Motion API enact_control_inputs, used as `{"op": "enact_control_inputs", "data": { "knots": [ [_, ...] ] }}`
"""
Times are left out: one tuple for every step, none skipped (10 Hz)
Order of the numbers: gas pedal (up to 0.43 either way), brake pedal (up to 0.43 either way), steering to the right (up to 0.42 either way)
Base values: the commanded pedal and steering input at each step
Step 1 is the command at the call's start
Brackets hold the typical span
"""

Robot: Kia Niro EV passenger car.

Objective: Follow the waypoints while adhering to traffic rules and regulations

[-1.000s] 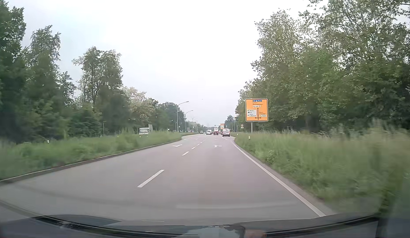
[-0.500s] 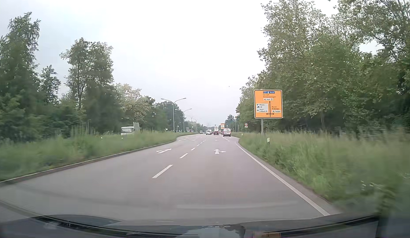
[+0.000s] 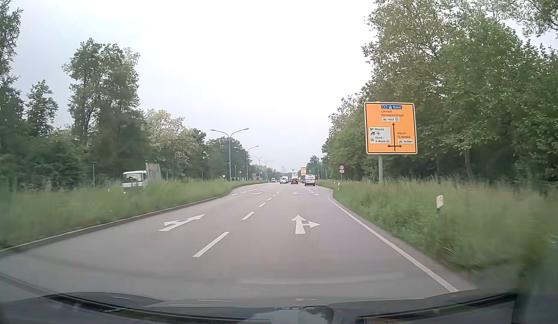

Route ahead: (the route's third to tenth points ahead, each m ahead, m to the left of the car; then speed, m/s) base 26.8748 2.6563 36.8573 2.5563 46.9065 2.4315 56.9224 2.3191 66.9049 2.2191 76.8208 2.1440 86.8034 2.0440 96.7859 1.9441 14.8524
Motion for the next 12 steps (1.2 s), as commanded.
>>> {"op": "enact_control_inputs", "data": {
  "knots": [
    [0.0, 0.0, 0.0],
    [0.0, 0.0, 0.0],
    [0.0, 0.0, 0.0],
    [0.0, 0.0, 0.0],
    [0.0, 0.0, 0.0],
    [0.0, 0.0, 0.0],
    [0.0, 0.0, 0.0],
    [0.0, 0.0, 0.0],
    [0.0, 0.006, 0.0],
    [0.0, 0.037, 0.0],
    [0.0, 0.085, 0.001],
    [0.0, 0.116, 0.001]
  ]
}}
